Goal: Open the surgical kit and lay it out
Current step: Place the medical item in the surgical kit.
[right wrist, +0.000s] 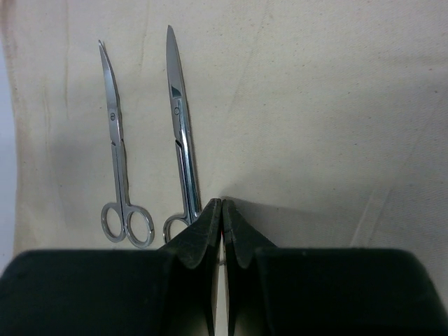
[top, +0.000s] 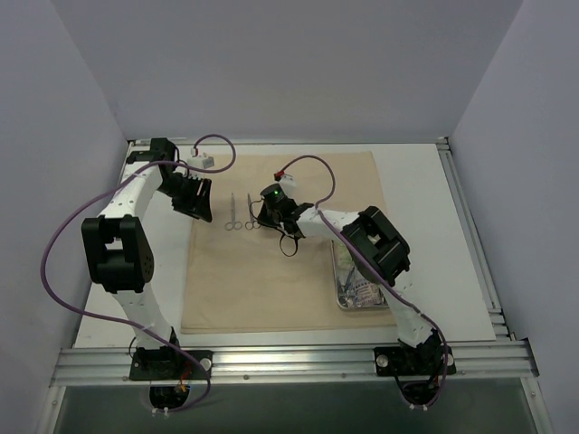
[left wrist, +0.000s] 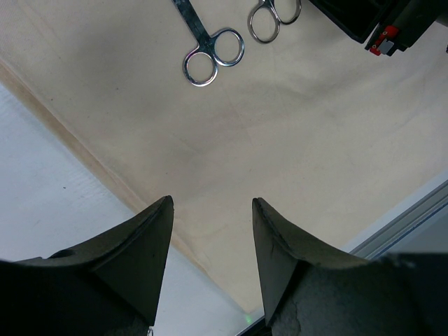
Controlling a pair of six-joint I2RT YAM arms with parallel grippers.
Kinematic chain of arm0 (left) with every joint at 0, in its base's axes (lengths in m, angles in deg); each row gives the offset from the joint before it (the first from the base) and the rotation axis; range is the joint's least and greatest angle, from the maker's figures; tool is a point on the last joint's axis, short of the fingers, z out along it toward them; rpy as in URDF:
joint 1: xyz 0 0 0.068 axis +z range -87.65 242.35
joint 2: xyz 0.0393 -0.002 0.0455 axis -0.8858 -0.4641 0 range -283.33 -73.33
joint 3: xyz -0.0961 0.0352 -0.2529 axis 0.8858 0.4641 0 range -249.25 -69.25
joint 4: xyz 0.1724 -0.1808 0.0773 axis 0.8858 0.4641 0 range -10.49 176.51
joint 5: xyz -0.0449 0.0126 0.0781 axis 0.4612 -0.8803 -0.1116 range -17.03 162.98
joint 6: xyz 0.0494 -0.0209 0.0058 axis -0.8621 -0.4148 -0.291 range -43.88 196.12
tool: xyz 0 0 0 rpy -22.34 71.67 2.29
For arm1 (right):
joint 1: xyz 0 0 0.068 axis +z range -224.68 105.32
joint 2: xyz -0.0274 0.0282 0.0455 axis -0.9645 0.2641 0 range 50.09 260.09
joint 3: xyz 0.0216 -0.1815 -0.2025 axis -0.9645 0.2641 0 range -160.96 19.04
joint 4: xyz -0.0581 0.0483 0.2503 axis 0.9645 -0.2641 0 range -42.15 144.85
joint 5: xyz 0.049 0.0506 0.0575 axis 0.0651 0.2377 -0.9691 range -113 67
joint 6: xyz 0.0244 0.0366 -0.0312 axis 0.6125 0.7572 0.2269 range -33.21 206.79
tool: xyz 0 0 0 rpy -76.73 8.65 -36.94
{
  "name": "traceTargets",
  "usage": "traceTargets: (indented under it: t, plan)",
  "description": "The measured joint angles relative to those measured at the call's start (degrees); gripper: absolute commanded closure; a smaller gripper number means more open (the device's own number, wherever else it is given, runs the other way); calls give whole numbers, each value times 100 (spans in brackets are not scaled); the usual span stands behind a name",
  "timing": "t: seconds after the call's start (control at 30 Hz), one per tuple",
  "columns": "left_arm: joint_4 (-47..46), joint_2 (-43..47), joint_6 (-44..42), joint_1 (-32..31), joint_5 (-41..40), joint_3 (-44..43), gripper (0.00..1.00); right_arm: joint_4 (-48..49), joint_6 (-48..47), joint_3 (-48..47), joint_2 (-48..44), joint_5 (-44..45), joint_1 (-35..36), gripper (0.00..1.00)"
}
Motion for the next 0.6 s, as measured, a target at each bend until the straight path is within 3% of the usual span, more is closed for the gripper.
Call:
traceTargets:
  t: [0.6]
  plan:
    - [0,0,0,0,0,2,42,127,203,131,-48,-234,11,100]
